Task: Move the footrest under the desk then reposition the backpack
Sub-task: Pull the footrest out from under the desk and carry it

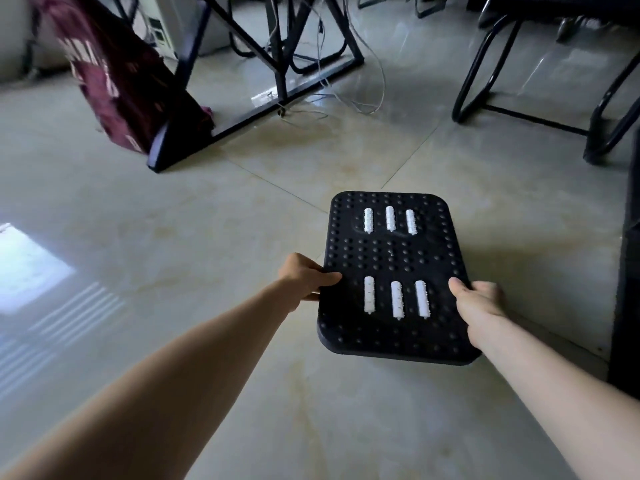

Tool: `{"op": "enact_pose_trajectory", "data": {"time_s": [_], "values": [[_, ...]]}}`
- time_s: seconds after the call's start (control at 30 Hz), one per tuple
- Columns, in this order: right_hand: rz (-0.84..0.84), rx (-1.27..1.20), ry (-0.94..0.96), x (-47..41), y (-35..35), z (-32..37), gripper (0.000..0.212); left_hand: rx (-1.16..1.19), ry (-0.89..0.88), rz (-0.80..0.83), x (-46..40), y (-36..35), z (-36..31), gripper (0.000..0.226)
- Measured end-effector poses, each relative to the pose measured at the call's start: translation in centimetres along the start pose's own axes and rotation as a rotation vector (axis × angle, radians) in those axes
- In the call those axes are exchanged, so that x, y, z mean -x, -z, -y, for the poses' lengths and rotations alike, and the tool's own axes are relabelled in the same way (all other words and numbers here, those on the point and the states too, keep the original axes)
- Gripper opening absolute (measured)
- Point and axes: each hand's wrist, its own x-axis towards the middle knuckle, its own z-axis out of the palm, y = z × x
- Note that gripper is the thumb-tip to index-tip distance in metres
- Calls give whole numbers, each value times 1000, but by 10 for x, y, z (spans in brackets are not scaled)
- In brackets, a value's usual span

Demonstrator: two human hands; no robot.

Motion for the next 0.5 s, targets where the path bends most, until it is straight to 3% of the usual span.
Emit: {"op": "enact_pose_trajectory", "data": {"time_s": [0.17, 0.37, 0.5], "values": [[138, 27, 16, 27, -56, 9, 23, 85, 58, -107, 12, 63, 32, 36], [298, 73, 83, 68, -123, 21, 26, 179, 102, -226, 36, 137, 74, 21], [388, 105, 128, 100, -169, 32, 21, 249, 131, -292, 51, 184, 103, 28]]}}
